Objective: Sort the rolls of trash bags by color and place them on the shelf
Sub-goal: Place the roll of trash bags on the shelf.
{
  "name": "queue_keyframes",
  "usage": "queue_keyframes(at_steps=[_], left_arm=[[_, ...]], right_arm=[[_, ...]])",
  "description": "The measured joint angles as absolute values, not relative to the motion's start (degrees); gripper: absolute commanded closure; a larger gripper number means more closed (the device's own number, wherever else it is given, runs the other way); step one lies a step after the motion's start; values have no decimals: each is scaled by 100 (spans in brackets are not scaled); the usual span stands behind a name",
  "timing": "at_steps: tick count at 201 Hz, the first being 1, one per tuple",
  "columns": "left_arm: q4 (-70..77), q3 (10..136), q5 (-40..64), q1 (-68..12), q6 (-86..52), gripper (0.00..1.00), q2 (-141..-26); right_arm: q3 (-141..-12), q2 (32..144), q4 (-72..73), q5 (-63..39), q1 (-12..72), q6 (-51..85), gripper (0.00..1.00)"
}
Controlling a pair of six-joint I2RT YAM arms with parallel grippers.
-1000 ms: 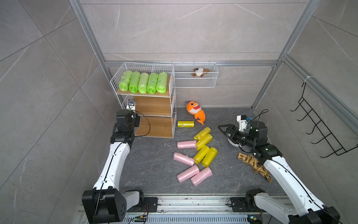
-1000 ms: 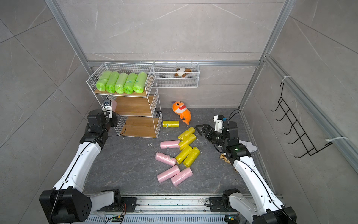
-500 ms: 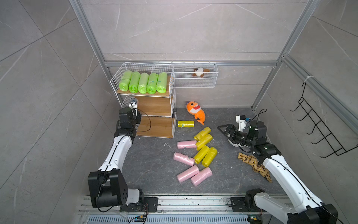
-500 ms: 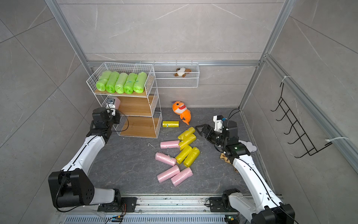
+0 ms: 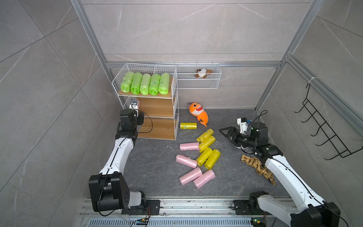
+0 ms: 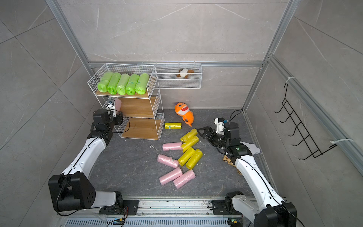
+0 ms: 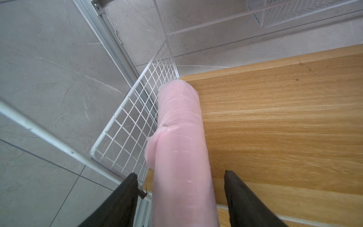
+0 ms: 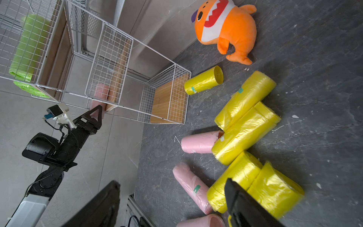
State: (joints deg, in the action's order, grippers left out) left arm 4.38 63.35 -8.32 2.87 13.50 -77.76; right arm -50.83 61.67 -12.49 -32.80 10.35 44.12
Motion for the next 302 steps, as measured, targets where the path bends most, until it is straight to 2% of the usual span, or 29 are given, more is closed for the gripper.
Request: queue_keyframes(at_steps=[48,71,112,128,165,215,235,258,302], left_arm=[[80,6252,-666,290,696,24,-7046],[-180,6165,-580,290,355,37,-6720],[-517,5946,-416,307,-152,69,-6637],[-576,5940,-390,327,-228,79,-6757],[-585,5972,-386,395,-307,86,-7131],[-591,6302,-440,486,-311,87,-7522],[-589,6366,-447,515,-344,84,-7524],[-598,6372,-493,519,-467,75,-7456],[-602,6031,-119,519,-869,42,-6646]], right_arm=[[-5002,6167,-1194,-3347,1035,4421,13],[-4993,6167,-1170,-3385,1035,4434,12],[-4925,6235,-1041,-3433,1031,4480,13],[-4893,6278,-1028,-3454,1031,4504,12],[-4799,6285,-1002,-3457,1024,4523,13],[-4713,6292,-1000,-3461,1024,4523,13],[-4711,6296,-980,-3489,1024,4523,13],[-4703,6329,-917,-3500,1024,4525,13],[-4633,6381,-858,-3518,1024,4543,12]])
